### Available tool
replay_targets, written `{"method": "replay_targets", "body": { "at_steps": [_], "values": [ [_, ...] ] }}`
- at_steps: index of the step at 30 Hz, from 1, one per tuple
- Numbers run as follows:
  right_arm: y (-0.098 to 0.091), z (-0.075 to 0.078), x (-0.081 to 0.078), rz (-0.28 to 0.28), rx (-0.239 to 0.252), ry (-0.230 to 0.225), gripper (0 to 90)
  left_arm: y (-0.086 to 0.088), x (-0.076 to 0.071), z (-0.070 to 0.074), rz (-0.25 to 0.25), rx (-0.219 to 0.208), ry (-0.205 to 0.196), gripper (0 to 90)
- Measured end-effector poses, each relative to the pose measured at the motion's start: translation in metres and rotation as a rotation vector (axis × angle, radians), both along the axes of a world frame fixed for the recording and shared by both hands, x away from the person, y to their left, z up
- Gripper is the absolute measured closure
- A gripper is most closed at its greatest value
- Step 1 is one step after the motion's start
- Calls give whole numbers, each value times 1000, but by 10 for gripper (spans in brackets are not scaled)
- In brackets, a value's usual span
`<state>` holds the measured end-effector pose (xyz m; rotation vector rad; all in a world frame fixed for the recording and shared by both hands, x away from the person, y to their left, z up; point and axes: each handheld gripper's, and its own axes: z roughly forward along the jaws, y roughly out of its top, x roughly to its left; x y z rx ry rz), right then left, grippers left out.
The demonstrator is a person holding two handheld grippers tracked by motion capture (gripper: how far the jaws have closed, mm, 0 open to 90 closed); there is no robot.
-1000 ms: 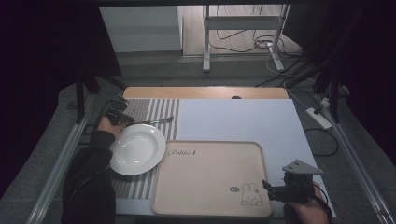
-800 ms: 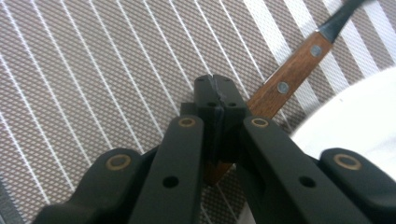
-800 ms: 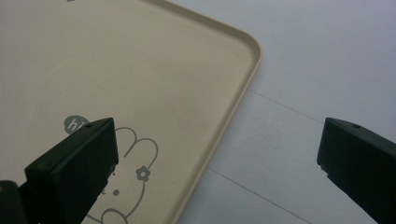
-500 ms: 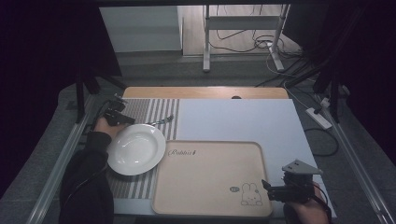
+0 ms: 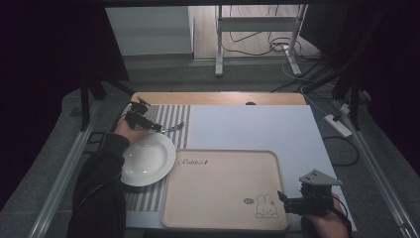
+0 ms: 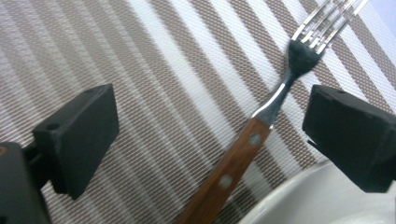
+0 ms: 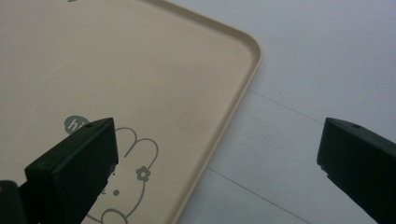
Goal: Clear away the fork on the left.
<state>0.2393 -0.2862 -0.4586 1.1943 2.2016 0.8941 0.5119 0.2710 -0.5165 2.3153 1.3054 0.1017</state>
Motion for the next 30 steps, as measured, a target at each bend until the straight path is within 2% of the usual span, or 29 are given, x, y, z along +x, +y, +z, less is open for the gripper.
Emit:
{"method": "replay_targets", "body": {
  "at_steps": [4, 10, 12, 17, 22, 26, 28, 29, 30],
  "values": [
    [0, 0, 0, 0, 2, -1, 0, -13, 5, -6, -28, 53, 18, 47],
    [0, 0, 0, 2, 2, -1, 0, -18, 5, -6, -65, 141, 2, 159],
    [0, 0, 0, 3, 2, -1, 0, -16, 5, -5, -63, 140, 0, 204],
    [0, 0, 0, 3, 1, -1, 0, -5, 5, -3, -39, 121, -8, 390],
    [0, 0, 0, 3, 1, -1, 0, 3, 4, -1, -35, 124, -6, 510],
    [0, 0, 0, 4, 0, 1, 0, 11, 2, 0, -47, 122, -5, 699],
    [0, 0, 0, 5, -1, 1, 0, 13, 1, 0, -66, 131, 1, 724],
    [0, 0, 0, 4, -1, 1, 0, 14, 1, 1, -45, 137, 3, 771],
    [0, 0, 0, 5, -1, 0, 0, 16, 1, 1, -48, 131, 5, 779]
  ]
}}
